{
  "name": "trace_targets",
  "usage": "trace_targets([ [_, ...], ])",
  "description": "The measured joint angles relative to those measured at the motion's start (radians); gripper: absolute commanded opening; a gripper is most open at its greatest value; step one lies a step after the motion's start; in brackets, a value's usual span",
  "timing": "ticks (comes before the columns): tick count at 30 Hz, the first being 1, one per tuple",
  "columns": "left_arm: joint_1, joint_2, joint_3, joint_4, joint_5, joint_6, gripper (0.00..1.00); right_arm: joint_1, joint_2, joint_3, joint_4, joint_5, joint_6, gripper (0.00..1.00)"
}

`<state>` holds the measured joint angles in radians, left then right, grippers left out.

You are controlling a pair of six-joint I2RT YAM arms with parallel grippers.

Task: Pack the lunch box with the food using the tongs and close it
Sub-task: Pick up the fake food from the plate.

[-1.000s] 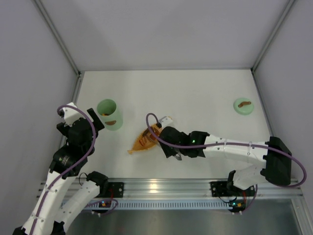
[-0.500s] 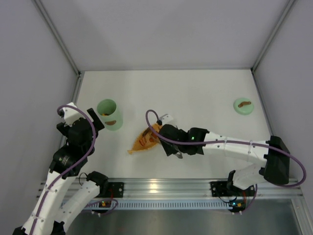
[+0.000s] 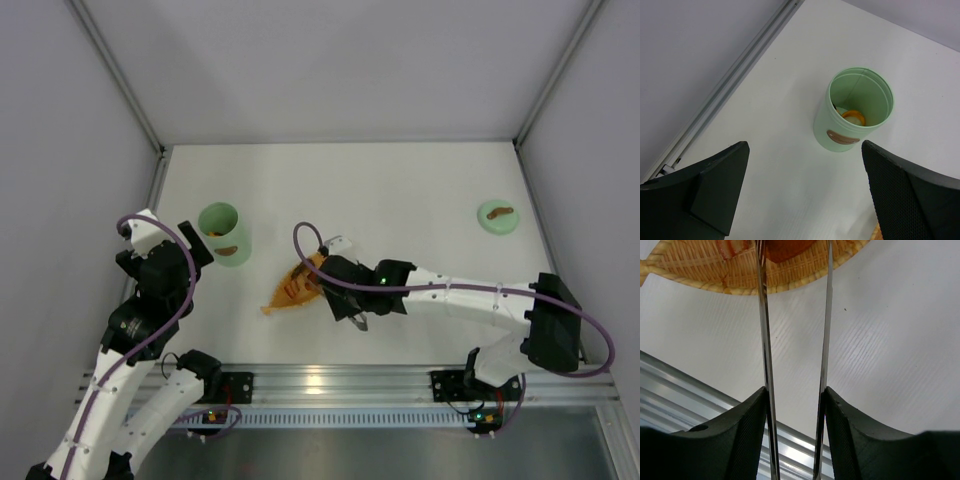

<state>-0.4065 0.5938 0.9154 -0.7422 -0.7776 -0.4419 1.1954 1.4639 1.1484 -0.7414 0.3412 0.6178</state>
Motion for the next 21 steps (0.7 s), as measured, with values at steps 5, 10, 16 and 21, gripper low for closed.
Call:
trace_targets([
  [5, 0.0, 0.0, 0.0, 0.0, 0.0, 0.0, 0.99, 0.0, 0.005, 0.0, -0.005, -0.012, 0.053, 0.47],
  [10, 0.0, 0.0, 0.0, 0.0, 0.0, 0.0, 0.99, 0.002, 0.019, 0.007, -0.013, -0.026, 0.083, 0.47],
  [16, 0.0, -0.003, 0.0, 0.0, 0.0, 0.0, 0.99, 0.003, 0.027, 0.029, -0.032, -0.032, 0.093, 0.47],
  [21, 0.0, -0.003, 0.0, 0.0, 0.0, 0.0, 0.99, 0.003, 0.065, 0.062, -0.037, -0.041, 0.092, 0.47],
])
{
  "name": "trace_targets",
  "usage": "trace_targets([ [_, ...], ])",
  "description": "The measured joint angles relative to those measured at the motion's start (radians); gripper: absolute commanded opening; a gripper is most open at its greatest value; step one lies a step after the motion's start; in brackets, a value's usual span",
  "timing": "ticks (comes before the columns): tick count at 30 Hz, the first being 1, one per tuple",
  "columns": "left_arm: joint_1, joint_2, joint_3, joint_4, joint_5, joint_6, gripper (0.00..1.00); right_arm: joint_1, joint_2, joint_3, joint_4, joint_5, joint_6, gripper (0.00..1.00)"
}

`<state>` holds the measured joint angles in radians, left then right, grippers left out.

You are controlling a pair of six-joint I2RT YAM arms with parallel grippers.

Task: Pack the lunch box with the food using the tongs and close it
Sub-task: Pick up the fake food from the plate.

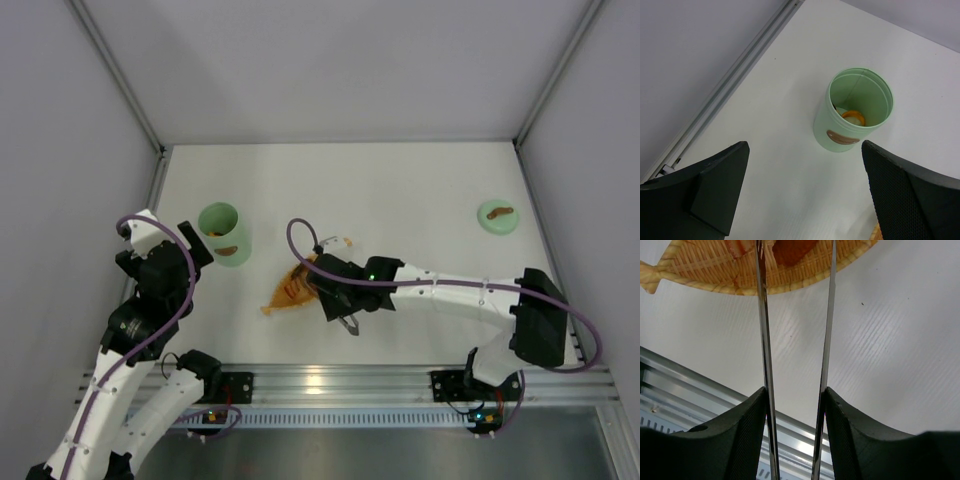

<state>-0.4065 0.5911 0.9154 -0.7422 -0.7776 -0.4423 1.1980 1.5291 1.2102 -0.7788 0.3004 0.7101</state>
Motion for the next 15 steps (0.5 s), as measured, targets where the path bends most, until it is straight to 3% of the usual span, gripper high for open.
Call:
trace_targets([
  [15, 0.0, 0.0, 0.0, 0.0, 0.0, 0.0, 0.99, -0.001, 0.055, 0.029, -0.018, -0.016, -0.008, 0.45],
])
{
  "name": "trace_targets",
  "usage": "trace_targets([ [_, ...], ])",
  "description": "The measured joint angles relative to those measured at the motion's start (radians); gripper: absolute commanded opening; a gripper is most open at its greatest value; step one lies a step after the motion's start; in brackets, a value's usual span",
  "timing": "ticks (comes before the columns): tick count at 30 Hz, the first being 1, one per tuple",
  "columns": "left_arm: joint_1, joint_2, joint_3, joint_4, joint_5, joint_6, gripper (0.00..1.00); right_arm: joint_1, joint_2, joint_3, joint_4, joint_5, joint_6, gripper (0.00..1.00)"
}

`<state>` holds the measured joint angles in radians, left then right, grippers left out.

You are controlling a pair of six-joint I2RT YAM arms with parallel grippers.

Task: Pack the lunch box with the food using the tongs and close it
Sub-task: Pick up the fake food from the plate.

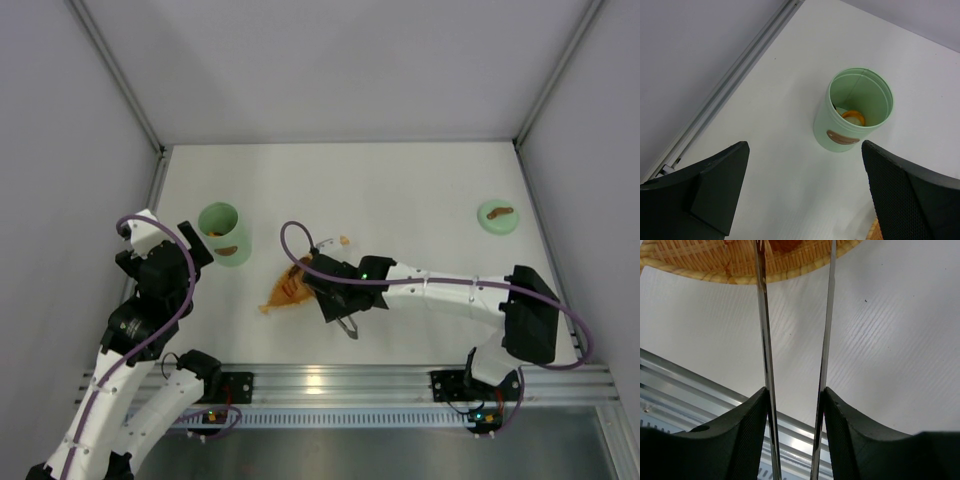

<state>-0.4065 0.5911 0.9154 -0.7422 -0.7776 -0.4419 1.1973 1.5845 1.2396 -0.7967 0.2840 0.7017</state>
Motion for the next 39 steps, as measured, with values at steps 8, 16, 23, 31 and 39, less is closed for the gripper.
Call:
trace_targets([
  [8, 0.0, 0.0, 0.0, 0.0, 0.0, 0.0, 0.99, 0.0, -0.035, 0.0, -0.02, 0.002, -0.001, 0.43],
  [16, 0.0, 0.0, 0.0, 0.0, 0.0, 0.0, 0.99, 0.0, -0.035, 0.003, -0.026, 0.001, -0.003, 0.44],
  [23, 0.0, -0.006, 0.0, 0.0, 0.0, 0.0, 0.99, -0.003, -0.006, 0.042, -0.04, -0.004, -0.014, 0.44],
  [31, 0.0, -0.007, 0.0, 0.0, 0.0, 0.0, 0.99, -0.005, 0.05, 0.072, -0.056, -0.018, -0.029, 0.44],
  [39, 0.0, -0.007, 0.0, 0.0, 0.0, 0.0, 0.99, -0.016, 0.049, 0.07, -0.058, -0.02, -0.029, 0.37],
])
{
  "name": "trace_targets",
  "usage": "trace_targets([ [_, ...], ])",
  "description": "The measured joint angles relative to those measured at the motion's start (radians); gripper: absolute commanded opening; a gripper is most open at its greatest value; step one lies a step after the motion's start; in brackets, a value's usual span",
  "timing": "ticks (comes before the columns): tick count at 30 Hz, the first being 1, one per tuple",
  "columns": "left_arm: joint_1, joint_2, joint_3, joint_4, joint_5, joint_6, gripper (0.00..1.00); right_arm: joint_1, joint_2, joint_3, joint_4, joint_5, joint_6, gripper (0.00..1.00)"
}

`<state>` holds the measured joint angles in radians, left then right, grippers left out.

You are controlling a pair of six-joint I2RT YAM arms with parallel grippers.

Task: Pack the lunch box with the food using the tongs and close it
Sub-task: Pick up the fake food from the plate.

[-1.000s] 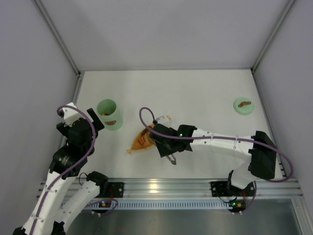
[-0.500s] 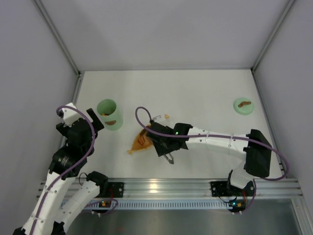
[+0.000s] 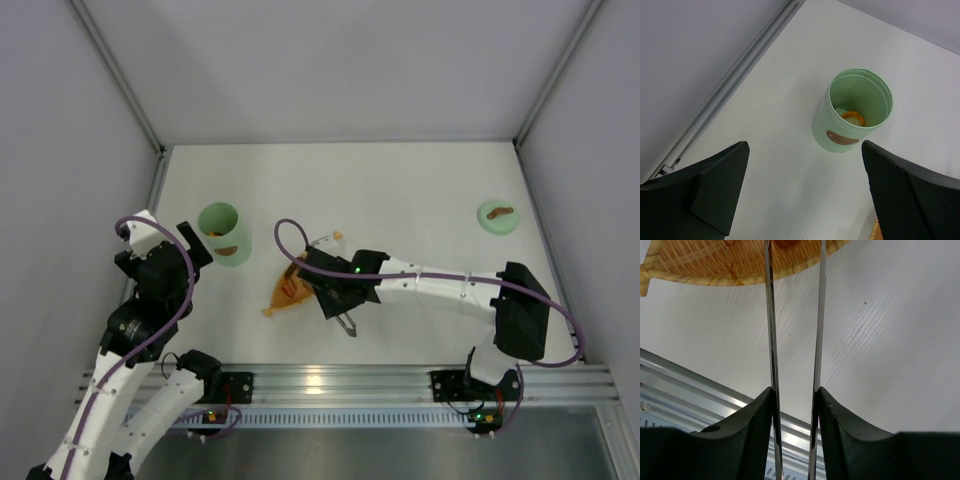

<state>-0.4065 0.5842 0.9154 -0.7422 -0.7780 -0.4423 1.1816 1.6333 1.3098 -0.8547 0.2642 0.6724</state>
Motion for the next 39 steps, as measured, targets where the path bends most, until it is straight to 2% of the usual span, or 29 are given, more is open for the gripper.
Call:
trace_targets([
  [12, 0.0, 0.0, 0.0, 0.0, 0.0, 0.0, 0.99, -0.002, -0.011, 0.001, -0.005, 0.003, -0.007, 0.29],
  [39, 0.0, 0.0, 0.0, 0.0, 0.0, 0.0, 0.99, -0.002, -0.095, 0.069, -0.06, 0.047, -0.008, 0.29],
])
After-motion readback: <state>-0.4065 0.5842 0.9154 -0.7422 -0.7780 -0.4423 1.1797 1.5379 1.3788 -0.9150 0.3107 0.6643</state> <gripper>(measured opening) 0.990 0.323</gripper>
